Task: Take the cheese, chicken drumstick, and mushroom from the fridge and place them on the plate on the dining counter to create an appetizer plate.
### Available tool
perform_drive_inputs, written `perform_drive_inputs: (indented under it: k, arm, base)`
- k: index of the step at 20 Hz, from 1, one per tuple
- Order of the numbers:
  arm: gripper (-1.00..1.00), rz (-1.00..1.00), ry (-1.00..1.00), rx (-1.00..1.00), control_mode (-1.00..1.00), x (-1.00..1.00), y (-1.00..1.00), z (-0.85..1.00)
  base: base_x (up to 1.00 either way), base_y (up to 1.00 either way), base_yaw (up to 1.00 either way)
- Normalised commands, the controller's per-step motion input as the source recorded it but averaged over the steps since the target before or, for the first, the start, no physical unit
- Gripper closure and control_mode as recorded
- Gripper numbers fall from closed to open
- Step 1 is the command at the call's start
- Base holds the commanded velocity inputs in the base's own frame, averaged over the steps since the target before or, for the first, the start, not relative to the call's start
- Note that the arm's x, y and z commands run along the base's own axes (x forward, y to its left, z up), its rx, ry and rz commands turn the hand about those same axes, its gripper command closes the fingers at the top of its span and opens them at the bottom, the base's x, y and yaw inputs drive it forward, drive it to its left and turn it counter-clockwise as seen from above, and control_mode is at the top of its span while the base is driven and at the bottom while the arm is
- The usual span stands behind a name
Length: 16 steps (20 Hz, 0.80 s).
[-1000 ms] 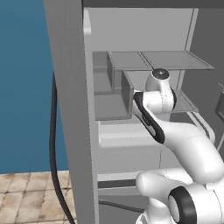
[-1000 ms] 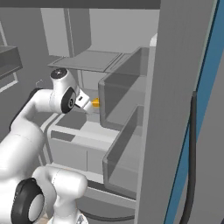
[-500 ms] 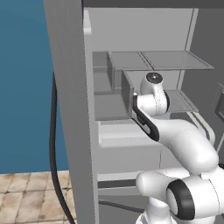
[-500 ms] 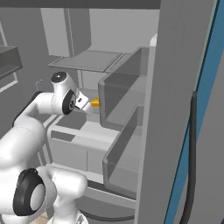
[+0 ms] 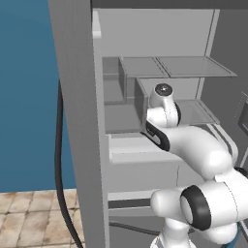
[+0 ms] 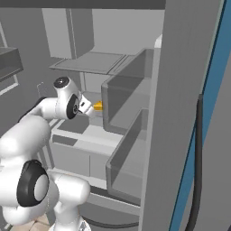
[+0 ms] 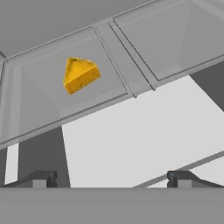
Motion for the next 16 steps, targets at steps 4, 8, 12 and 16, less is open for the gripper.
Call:
perform_drive_inputs:
  k: [4,8,12,16]
  arm:
    - [-1.00,-0.07,0.00,0.00,-1.00,0.36,0.00,-0.14]
    - [-1.00,-0.09,0.00,0.00,-1.00,0.43,0.00,-0.08]
    - [-1.00,-0.09,0.00,0.00,-1.00,0.43,0.00,-0.11]
    - [-1.00,-0.08,0.00,0.00,-1.00,0.39,0.00,-0.18]
  base:
    - [0.00,0.00,0.00]
    - [0.00,0.00,0.00]
    - [0.00,0.00,0.00]
    - [0.00,0.00,0.00]
